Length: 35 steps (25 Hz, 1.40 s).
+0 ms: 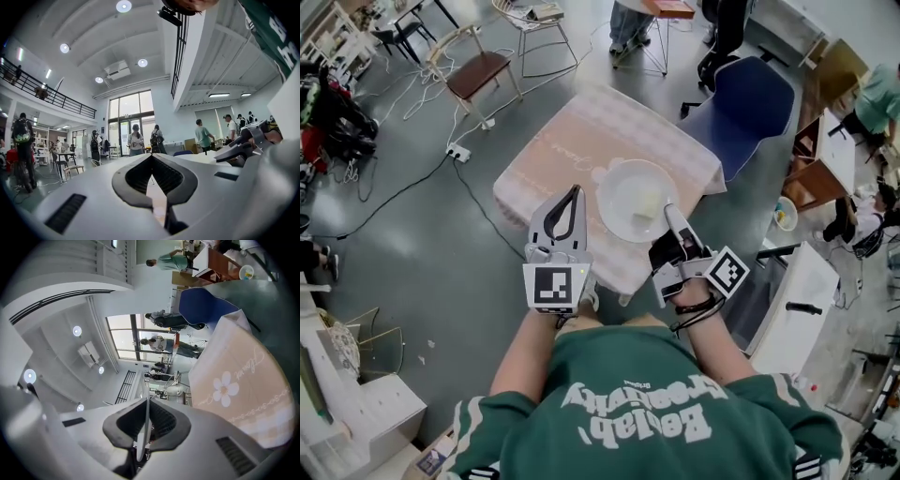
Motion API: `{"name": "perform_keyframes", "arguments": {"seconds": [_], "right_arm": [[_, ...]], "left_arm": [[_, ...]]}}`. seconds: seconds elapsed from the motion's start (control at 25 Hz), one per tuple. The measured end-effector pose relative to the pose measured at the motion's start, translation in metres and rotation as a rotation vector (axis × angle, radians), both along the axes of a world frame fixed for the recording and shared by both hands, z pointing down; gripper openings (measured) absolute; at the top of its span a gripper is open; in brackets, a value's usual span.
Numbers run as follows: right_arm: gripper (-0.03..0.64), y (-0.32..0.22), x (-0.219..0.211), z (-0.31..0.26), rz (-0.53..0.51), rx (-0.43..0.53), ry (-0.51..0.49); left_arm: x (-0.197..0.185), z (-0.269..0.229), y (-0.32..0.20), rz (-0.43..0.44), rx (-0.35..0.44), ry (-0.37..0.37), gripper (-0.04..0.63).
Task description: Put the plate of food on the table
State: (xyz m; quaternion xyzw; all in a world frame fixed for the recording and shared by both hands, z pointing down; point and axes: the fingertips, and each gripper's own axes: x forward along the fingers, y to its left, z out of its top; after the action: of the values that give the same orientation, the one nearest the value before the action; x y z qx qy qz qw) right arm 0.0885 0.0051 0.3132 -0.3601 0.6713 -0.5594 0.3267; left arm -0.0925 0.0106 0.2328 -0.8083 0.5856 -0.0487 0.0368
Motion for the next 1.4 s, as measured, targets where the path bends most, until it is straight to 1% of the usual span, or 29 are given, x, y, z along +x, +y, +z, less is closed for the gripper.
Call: {"name": "perform_keyframes", "arguments": {"seconds": [0.2,0.4,0.64,0.96,1.12,1.32,1.4], "right_arm": [[0.025,-0.036,-0.020,-0.004,0.018,0.006,-0.002],[0.025,-0.069,-0.043,0.000,0.053,-0.009,0.007],[0.025,-0.092,-0.059,0.005,0.093,-0.032,0.008],[0.025,-0.110,-0.073,0.019,0.135,-0.061,0.022],[0.025,-0.114,-0.075,0.025,0.140,-0.074,0.037],[0.025,-0.114,-0.079,0.031,0.135,-0.090,0.045],[0.026,-0.116,-0.079,0.032,0.132,-0.092,0.040]], "left_arm": [[-0.013,-0.004,-0.041,0.038,0.011,-0.002,0.009],[-0.028,0.000,-0.082,0.087,0.001,0.004,0.009],[-0.040,0.007,-0.118,0.132,-0.015,0.009,0.009],[-0.051,0.023,-0.148,0.186,-0.030,0.016,0.009],[-0.052,0.030,-0.159,0.195,-0.050,0.050,0.009],[-0.050,0.040,-0.164,0.213,-0.052,0.005,0.009],[-0.048,0.042,-0.167,0.211,-0.051,0.002,0.009]]}}
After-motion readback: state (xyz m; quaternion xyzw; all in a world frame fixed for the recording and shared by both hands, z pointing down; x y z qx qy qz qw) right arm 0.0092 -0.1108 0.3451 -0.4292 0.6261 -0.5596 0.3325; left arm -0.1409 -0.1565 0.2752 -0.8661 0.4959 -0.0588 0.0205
